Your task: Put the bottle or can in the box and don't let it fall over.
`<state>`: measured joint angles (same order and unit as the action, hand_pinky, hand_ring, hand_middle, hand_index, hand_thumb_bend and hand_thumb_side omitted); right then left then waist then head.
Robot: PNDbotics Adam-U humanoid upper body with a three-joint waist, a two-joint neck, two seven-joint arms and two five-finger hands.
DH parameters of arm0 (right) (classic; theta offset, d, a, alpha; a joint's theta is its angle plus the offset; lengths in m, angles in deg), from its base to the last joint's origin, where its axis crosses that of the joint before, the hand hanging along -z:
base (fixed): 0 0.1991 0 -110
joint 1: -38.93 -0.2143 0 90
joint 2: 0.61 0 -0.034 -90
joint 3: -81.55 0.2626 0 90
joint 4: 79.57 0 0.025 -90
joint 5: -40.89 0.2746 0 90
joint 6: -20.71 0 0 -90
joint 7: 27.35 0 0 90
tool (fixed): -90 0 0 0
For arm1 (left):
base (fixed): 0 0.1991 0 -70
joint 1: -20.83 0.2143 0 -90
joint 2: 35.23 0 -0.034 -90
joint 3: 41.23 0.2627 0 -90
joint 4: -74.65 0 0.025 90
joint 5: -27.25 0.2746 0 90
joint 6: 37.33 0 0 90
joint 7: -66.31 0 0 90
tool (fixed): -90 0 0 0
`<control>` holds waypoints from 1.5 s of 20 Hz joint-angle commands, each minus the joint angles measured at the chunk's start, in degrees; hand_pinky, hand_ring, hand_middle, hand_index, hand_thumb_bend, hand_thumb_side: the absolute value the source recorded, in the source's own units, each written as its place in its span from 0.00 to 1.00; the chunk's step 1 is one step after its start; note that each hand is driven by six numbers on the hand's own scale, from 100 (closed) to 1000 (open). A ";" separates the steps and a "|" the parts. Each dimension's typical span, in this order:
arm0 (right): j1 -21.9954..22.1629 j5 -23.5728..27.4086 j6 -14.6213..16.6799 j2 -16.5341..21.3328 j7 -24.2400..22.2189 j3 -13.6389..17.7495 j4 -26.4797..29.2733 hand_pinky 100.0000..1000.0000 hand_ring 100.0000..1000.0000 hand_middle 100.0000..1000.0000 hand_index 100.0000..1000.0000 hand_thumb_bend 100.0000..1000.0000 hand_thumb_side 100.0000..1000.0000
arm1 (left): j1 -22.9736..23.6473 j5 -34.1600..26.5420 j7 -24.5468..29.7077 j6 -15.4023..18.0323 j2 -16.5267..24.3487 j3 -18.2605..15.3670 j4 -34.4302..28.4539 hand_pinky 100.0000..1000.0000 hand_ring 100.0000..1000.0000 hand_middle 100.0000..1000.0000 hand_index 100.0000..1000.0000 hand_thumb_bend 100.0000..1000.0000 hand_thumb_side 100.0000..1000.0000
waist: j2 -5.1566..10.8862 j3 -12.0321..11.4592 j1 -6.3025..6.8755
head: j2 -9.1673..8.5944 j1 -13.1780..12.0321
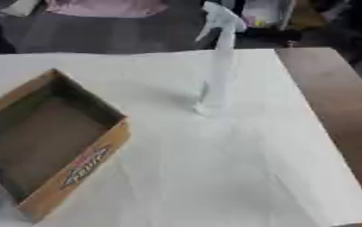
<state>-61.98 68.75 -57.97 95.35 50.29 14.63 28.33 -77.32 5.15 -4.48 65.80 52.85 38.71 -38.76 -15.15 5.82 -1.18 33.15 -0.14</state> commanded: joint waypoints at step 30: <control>-30.47 -12.51 13.65 38.36 -25.34 -13.91 -60.37 0.73 1.00 0.92 0.97 0.00 0.36 | 1.09 -1.87 1.04 -0.84 2.54 0.86 -1.18 0.58 0.90 0.75 0.93 0.03 0.71 | 4.83 -1.43 -1.74 | 2.77 2.14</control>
<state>-91.38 58.23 -45.17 130.23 26.32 1.19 -29.41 -76.14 3.55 -3.70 64.94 53.93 39.45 -38.76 -11.47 4.42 -2.81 35.73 1.70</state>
